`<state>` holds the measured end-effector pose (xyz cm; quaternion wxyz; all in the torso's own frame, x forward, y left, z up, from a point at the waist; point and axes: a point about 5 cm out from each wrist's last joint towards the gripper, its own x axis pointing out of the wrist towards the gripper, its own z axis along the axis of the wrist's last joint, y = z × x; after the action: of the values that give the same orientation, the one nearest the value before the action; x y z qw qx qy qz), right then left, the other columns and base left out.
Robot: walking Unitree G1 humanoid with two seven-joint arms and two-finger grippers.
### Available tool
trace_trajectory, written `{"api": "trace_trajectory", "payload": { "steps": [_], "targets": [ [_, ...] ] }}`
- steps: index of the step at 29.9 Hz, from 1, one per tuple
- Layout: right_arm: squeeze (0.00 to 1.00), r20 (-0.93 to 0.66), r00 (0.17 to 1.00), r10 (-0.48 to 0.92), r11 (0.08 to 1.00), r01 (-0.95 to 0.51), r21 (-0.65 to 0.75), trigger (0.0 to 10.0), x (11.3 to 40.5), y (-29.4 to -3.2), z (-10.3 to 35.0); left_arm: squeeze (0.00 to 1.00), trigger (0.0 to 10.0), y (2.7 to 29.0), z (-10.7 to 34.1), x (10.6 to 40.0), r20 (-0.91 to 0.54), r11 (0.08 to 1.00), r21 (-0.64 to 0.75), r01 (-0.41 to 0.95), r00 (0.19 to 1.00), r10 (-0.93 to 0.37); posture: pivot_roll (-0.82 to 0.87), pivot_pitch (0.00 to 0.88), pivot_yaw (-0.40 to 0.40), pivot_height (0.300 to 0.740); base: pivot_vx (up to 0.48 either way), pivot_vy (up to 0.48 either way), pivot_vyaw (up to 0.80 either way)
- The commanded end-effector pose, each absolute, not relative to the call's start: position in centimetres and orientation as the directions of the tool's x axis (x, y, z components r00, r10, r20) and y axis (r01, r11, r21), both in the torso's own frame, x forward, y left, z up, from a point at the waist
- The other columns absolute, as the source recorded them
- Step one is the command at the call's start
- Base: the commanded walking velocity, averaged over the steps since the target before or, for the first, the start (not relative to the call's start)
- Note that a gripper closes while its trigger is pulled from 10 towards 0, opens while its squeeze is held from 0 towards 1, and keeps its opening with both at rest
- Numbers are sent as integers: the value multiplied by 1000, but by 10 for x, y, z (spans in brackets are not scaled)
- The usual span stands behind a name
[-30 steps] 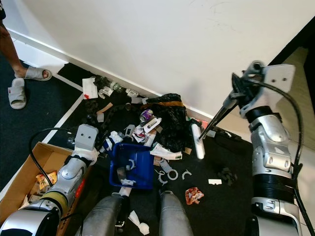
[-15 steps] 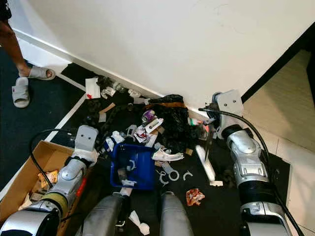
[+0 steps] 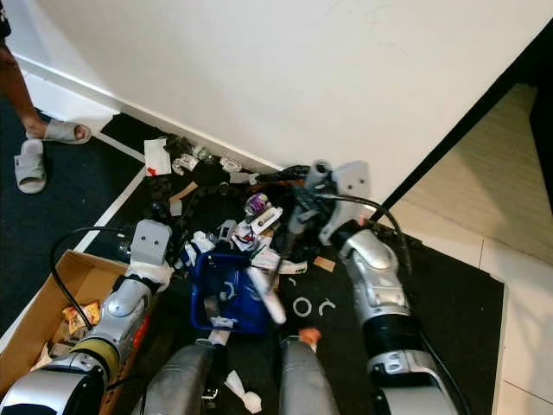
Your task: Sweep floor
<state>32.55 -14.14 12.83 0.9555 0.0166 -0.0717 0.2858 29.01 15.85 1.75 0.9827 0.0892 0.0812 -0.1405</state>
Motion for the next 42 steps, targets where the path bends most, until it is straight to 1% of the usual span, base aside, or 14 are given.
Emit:
{"api": "trace_trajectory", "payload": {
  "steps": [1, 9, 13, 18, 21, 23, 25, 26, 27, 29, 32, 35, 37, 42],
  "targets": [
    [0, 193, 816, 544, 831, -556, 9, 10000, 326, -140, 138, 0, 10000, 155, 14, 286, -190, 945, 141, 296, 944, -268, 41, 188, -41, 740, 0, 0, 0],
    [0, 282, 802, 527, 824, -563, 62, 10000, 324, -142, 154, 0, 10000, 153, 14, 286, -191, 943, 140, 302, 943, -274, 39, 185, -40, 740, 0, 0, 0],
    [0, 369, 800, 473, 826, -548, 130, 10000, 323, -159, 174, 0, 10000, 151, 14, 287, -195, 941, 137, 309, 940, -280, 29, 180, -38, 740, 0, 0, 0],
    [0, 434, 789, 435, 828, -540, 150, 10000, 322, -172, 192, 0, 10000, 149, 13, 287, -198, 939, 135, 315, 937, -286, 24, 178, -37, 740, 0, 0, 0],
    [0, 486, 788, 379, 854, -500, 145, 10000, 323, -185, 209, 0, 10000, 148, 13, 286, -202, 938, 134, 318, 936, -289, 21, 175, -37, 740, 0, 0, 0],
    [0, 477, 798, 367, 887, -454, 79, 10000, 325, -192, 214, 0, 10000, 148, 12, 286, -203, 938, 134, 320, 935, -290, 22, 177, -38, 740, 0, 0, 0],
    [0, 427, 820, 381, 913, -406, -35, 10000, 327, -196, 213, 0, 10000, 147, 12, 286, -204, 937, 135, 321, 935, -291, 23, 176, -37, 740, 0, 0, 0],
    [0, 400, 831, 388, 918, -386, -88, 10000, 328, -197, 212, 0, 10000, 147, 12, 286, -203, 937, 135, 322, 935, -291, 23, 176, -37, 740, 0, 0, 0],
    [0, 400, 831, 388, 918, -386, -88, 10000, 328, -197, 212, 0, 10000, 147, 12, 286, -203, 937, 135, 322, 935, -291, 23, 176, -37, 740, 0, 0, 0],
    [0, 352, 858, 374, 926, -327, -186, 10000, 329, -205, 211, 0, 10000, 147, 12, 286, -204, 936, 136, 323, 934, -293, 28, 176, -38, 740, 0, 0, 0],
    [0, 341, 868, 361, 929, -304, -210, 10000, 329, -209, 212, 0, 10000, 148, 12, 286, -204, 936, 137, 324, 934, -293, 28, 176, -38, 740, 0, 0, 0],
    [0, 257, 902, 348, 907, -255, -334, 10000, 329, -219, 209, 0, 10000, 148, 11, 285, -205, 935, 138, 328, 933, -297, 29, 175, -36, 740, 0, 0, 0],
    [0, 183, 919, 348, 888, -260, -379, 10000, 328, -222, 197, 0, 10000, 148, 11, 284, -205, 933, 139, 331, 932, -300, 28, 173, -35, 740, 0, 0, 0],
    [0, 83, 928, 362, 868, -304, -393, 10000, 327, -214, 166, 0, 10000, 148, 12, 284, -200, 932, 140, 334, 931, -304, 32, 191, -31, 740, 0, 0, 0]
  ]
}}
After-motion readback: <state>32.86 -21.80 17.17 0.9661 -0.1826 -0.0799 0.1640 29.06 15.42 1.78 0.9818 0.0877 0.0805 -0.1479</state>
